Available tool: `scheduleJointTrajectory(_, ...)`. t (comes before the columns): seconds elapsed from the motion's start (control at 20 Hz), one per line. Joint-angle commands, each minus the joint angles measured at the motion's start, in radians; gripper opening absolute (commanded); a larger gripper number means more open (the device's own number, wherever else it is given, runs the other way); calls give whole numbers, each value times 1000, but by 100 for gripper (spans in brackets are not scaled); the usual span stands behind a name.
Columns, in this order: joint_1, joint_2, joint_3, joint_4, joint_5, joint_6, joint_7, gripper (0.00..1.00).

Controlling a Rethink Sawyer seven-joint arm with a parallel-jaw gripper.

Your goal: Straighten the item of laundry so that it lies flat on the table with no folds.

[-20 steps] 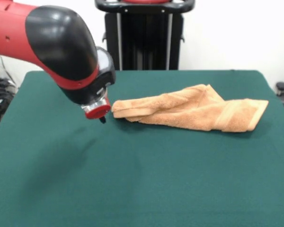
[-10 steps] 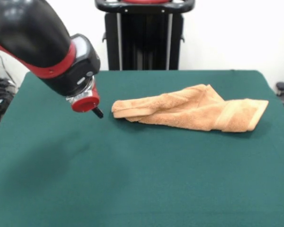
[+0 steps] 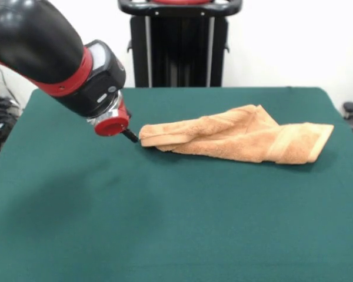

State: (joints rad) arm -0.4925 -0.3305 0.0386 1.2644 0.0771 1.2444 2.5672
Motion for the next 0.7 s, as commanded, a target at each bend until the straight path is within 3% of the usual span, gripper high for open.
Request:
scheduleJointTrajectory(0.05,21,47,139,160,68,-108,-37,100)
scheduleJointTrajectory(0.7,27,50,156,231,69,-341,-5,100)
